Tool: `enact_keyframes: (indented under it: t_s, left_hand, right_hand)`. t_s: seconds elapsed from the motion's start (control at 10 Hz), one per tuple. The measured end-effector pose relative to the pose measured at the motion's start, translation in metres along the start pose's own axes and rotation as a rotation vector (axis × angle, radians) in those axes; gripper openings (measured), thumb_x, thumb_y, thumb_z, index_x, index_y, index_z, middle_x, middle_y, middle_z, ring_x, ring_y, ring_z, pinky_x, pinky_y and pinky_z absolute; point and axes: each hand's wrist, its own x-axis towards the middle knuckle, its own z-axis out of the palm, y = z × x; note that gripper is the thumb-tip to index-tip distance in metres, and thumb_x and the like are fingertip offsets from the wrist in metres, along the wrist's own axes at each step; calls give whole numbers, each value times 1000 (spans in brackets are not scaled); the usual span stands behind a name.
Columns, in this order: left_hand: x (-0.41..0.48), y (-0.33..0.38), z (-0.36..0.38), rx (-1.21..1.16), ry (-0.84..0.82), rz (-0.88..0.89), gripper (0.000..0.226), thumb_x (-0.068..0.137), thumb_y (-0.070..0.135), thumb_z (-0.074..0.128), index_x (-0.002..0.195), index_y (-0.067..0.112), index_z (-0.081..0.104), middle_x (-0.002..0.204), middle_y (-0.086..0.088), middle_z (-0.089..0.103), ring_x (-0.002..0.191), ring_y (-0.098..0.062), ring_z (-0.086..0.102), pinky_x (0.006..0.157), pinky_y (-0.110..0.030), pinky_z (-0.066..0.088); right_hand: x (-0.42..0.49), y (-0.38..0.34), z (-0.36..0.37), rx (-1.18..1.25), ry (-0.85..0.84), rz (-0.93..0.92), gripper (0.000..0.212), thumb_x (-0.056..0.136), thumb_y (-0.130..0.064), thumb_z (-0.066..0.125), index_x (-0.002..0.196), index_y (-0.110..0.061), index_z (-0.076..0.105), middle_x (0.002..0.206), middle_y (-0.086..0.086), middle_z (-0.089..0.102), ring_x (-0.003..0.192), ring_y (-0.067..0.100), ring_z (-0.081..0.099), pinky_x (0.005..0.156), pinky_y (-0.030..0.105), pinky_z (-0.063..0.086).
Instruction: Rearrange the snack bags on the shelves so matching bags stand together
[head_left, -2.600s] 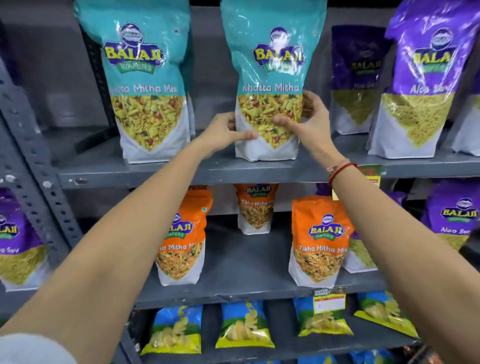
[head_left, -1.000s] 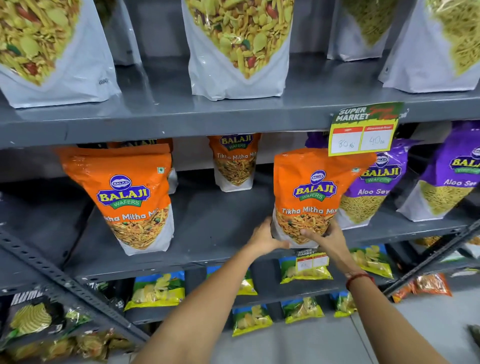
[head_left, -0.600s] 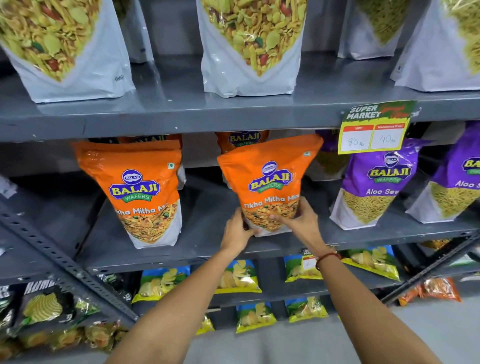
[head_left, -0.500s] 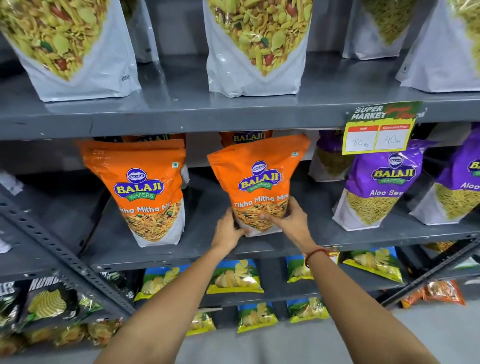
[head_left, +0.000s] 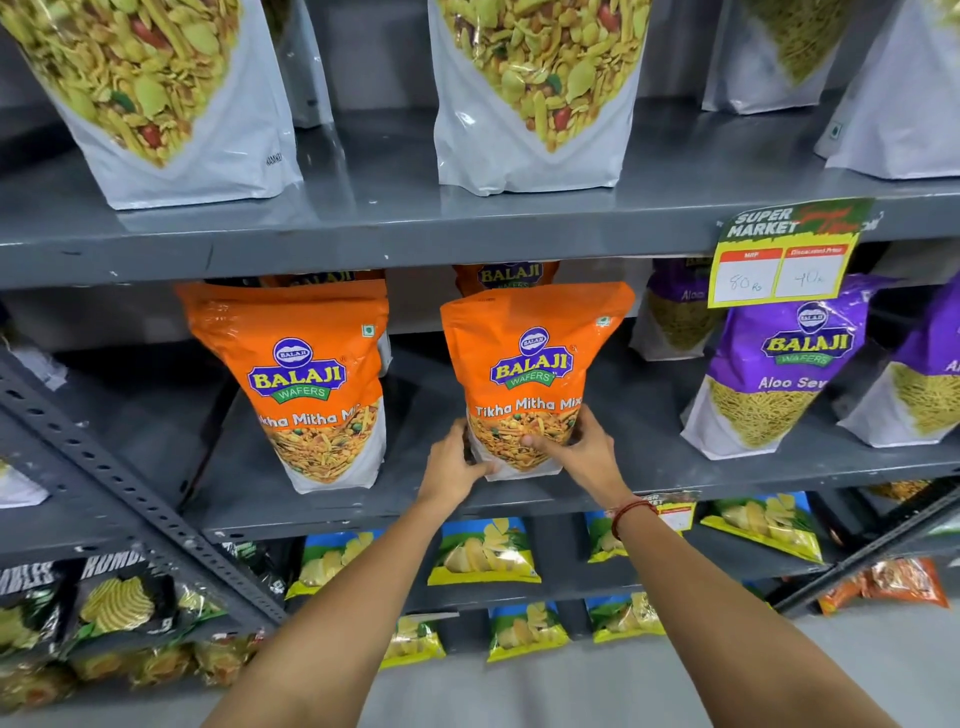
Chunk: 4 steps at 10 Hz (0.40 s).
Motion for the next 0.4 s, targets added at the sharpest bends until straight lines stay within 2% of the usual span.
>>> enact_keyframes:
  t_s: [0.1, 0.2, 0.3, 0.4]
  left_hand:
    - [0, 2, 1, -8, -15, -7, 67, 70, 17, 82, 125, 7, 45, 122, -16, 63, 112, -31, 59, 93, -48, 50]
    - [-1, 6, 0, 53, -57, -37, 68, 74, 17, 79, 128, 8, 41, 129, -18, 58, 120, -33, 53, 98, -44, 45]
    - [-2, 6, -5, 116, -55, -50, 68, 77, 21, 76, 131, 6, 37, 135, -19, 52, 125, -34, 47, 96, -41, 43]
    - [-6, 13, -23, 176, -34, -34, 71, 79, 24, 74, 136, 4, 37, 138, -21, 50, 126, -35, 46, 98, -43, 42]
  right_hand:
    - [-1, -3, -1, -2, -1, -4, 71, 68, -35, 87, 126, -20, 49, 112, -6, 63, 100, 7, 59, 77, 7, 44]
    - [-8, -5, 0, -13, -13, 16, 73, 69, -34, 86, 129, -17, 47, 119, -1, 63, 108, 14, 60, 87, 21, 49]
    - [-20, -7, 0, -25, 56, -35, 72, 70, -34, 85, 129, -12, 50, 125, 6, 64, 114, 19, 61, 96, 36, 52]
    - [-35, -23, -5, -96, 243, -113, 64, 75, -34, 82, 127, -7, 54, 127, 13, 61, 118, 26, 58, 99, 42, 48]
